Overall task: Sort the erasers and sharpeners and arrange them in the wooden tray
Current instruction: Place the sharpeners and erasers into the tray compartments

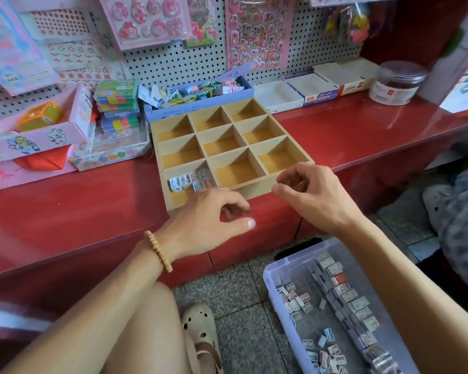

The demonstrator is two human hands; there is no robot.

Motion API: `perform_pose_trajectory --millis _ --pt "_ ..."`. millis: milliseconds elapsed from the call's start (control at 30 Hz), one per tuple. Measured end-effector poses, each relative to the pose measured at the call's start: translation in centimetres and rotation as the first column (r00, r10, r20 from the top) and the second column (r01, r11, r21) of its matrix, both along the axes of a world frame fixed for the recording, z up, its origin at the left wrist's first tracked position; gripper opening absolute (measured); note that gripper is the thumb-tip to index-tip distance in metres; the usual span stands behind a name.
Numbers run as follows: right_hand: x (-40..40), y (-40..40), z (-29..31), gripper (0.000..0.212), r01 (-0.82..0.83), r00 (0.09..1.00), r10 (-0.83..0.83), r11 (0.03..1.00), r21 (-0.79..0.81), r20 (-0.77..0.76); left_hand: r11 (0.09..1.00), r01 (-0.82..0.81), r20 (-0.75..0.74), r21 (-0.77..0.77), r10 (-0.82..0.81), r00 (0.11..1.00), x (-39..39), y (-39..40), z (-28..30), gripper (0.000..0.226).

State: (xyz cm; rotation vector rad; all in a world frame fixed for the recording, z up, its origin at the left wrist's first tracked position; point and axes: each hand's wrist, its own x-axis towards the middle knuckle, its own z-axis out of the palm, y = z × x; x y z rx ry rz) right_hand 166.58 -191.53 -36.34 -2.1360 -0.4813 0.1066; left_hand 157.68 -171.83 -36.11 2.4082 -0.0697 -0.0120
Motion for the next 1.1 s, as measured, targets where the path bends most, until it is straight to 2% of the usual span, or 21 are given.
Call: perform_pose_trajectory --millis 300,500,633,767,900,1000,1100 --pt "-4.4 -7.8 -3.1 0.007 0.016 0.995 -0.018 1.000 -0.020 -0.100 0.965 -0.059 -0.125 -0.255 0.027 0.992 -5.8 -9.1 -4.0 0.002" --pt "-5.9 -11.1 -9.3 0.004 0.015 0.983 -0.036 0.993 -0.114 -0.178 0.955 -0.142 -0.228 -0.259 0.082 0.970 -8.8 -13.9 -10.6 0.006" --pt "-6.2 -12.5 -16.0 0.009 -0.033 0.963 -0.031 0.973 -0.230 -0.269 0.969 -0.164 -0.256 -0.187 0.113 0.960 -9.2 -15.7 -15.5 0.009" --pt "-6.0 -13.1 -23.8 0.011 -0.081 0.941 -0.014 0.961 -0.265 -0.339 0.985 -0.128 -0.241 -0.118 0.096 0.966 -7.9 -16.6 -20.1 0.009" --pt "-6.3 -13.4 -32.3 0.046 -0.072 0.913 -0.071 0.941 -0.330 -0.402 0.997 -0.057 -0.137 0.053 0.064 0.989 -5.6 -17.4 -24.1 0.023" --pt "-6.6 -13.6 -38.4 0.065 -0.056 0.944 -0.070 0.929 -0.366 -0.321 0.982 -0.016 -0.006 0.188 0.018 1.000 -4.2 -17.8 -26.8 0.021" --pt "-6.3 -13.6 -44.0 0.081 0.002 0.965 -0.104 0.921 -0.388 -0.241 0.959 0.018 0.058 0.284 -0.036 0.998 -3.5 -17.5 -29.2 0.020"
